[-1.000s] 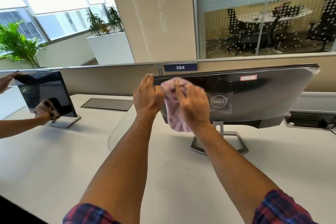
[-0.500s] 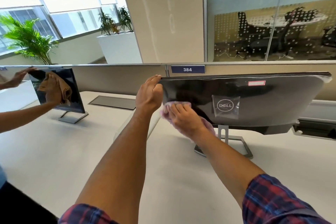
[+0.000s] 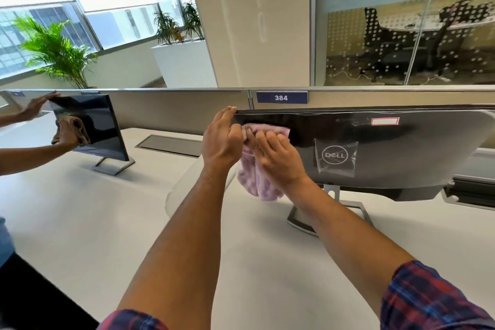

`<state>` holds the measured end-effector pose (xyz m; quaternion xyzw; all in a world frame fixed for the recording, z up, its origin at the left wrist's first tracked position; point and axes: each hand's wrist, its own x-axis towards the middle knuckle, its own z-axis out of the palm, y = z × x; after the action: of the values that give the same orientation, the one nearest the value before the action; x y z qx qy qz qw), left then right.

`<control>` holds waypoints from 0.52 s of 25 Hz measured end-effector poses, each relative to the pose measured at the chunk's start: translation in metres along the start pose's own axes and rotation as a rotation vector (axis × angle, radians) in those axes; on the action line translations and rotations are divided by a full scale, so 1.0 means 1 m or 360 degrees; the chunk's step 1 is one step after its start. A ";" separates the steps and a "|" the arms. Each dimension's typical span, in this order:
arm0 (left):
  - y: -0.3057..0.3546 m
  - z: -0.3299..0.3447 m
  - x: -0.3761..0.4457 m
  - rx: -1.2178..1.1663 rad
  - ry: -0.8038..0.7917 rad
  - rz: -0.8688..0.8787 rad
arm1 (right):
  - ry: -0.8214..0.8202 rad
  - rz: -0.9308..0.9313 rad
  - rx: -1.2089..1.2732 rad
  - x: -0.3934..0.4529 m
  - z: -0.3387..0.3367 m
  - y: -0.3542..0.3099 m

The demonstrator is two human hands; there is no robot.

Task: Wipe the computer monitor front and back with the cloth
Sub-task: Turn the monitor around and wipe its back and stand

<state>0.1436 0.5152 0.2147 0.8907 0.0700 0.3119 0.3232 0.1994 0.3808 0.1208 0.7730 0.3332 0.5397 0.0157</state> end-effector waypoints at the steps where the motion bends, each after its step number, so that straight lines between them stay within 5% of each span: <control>1: 0.000 0.002 0.000 -0.0002 0.0023 0.0003 | -0.0036 -0.0113 -0.0018 -0.012 0.007 -0.003; 6: -0.001 0.008 -0.004 0.0031 0.0092 0.0030 | -0.0403 -0.0257 0.0241 -0.068 0.024 -0.020; 10: -0.001 0.013 -0.008 0.0065 0.0162 0.0036 | 0.0113 0.0223 0.0092 -0.032 -0.012 0.005; 13: 0.004 0.016 -0.011 0.0082 0.0170 0.0008 | 0.0228 0.0604 0.0119 -0.018 -0.025 0.031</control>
<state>0.1443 0.5005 0.2024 0.8809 0.0928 0.3580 0.2953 0.1897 0.3390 0.1282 0.7816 0.2016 0.5738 -0.1388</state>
